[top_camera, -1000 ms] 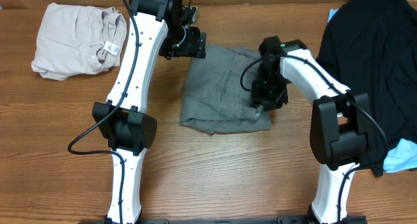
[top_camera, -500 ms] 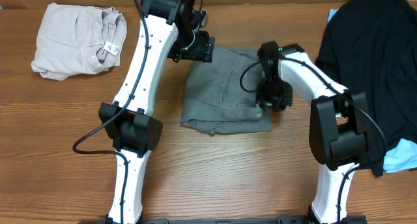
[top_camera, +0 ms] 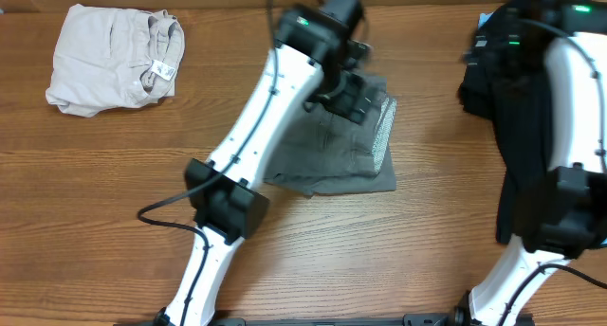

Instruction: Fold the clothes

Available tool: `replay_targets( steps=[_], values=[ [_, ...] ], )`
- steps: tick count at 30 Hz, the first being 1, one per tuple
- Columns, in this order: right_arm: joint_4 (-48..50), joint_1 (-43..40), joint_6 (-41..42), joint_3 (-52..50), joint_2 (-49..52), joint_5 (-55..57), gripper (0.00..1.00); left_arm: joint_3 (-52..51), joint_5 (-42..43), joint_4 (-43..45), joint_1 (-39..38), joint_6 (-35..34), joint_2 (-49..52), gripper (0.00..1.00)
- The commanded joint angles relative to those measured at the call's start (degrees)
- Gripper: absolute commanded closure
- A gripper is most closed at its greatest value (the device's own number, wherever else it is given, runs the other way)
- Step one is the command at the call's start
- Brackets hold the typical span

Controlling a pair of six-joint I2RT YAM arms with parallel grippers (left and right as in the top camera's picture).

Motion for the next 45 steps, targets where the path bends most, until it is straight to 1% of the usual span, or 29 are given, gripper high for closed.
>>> replay_targets(
  steps=[1,4,5,7,12,15,16,17,19,21,23,26,31,33,35,37,39,43,45],
  values=[
    [-1.2,-4.2,-2.9,0.5,-0.8,-6.0,0.15,0.8,-0.4,0.6,-4.5,5.1,4.6,0.0],
    [-2.3,-5.9,-5.4,0.4,-0.8,-6.1,0.16,0.8,-0.4,2.3,-7.1,3.8,9.6,0.0],
    [-2.4,-5.9,-5.9,0.3,-0.8,-6.0,0.15,0.8,-0.4,4.1,-7.7,1.2,12.4,0.0],
    [-2.4,-5.7,-5.9,0.3,-0.8,-6.0,0.15,0.8,-0.3,7.0,-8.2,-1.1,15.9,0.0],
    [-2.2,-4.9,-5.9,0.3,-0.8,-6.0,0.15,0.8,-0.2,13.2,-8.4,-1.4,19.9,0.0],
    [-2.2,-4.7,-5.8,0.3,-0.8,-5.8,0.15,0.8,-0.4,14.4,-8.5,-1.4,21.2,0.0],
    [-2.2,-4.7,-5.9,0.3,-0.8,-5.7,0.15,0.8,-0.5,14.3,-8.5,-1.2,21.4,0.0],
    [-2.2,-4.7,-5.9,0.3,-0.8,-5.6,0.15,0.8,-2.3,14.2,-8.4,-1.2,22.4,0.0],
    [-2.2,-4.7,-5.9,0.3,-0.8,-5.6,0.15,0.8,-6.2,13.4,-8.4,-1.2,23.1,0.04],
    [-2.2,-4.7,-5.9,0.3,-0.8,-5.4,0.15,0.8,-8.2,12.9,-8.3,-0.9,23.4,0.06],
    [-2.2,-4.7,-5.9,0.3,-0.8,-4.9,0.15,0.8,-10.9,12.9,-8.3,0.8,23.4,0.08],
    [-2.3,-4.7,-6.3,0.3,-0.8,-4.3,0.15,0.9,-15.6,12.9,-8.2,2.4,23.4,0.07],
    [-3.3,-4.7,-7.4,0.3,-0.8,-3.9,0.15,0.9,-16.7,12.9,-7.9,3.4,23.4,0.05],
    [-3.6,-4.7,-7.4,0.3,-0.8,-3.0,0.15,0.9,-17.2,13.1,-7.7,5.2,23.4,0.05],
    [-4.3,-4.7,-7.8,0.3,-0.8,-2.3,0.15,1.7,-21.8,12.5,-7.4,7.8,23.4,0.04],
    [-4.5,-4.7,-7.8,0.3,-0.8,-1.9,0.15,1.9,-28.7,10.6,-7.3,10.1,23.4,0.02],
    [-4.4,-4.7,-7.8,0.3,-0.8,-2.0,0.15,1.5,-32.8,8.5,-6.8,9.9,23.4,0.01],
    [-3.9,-4.7,-7.7,0.3,-0.8,-2.0,0.15,0.9,-33.1,5.3,-4.2,7.3,23.4,0.0],
    [-3.7,-4.7,-7.7,0.3,-0.8,-2.0,0.14,0.8,-32.7,2.7,-1.7,5.7,23.4,0.0]
  ],
)
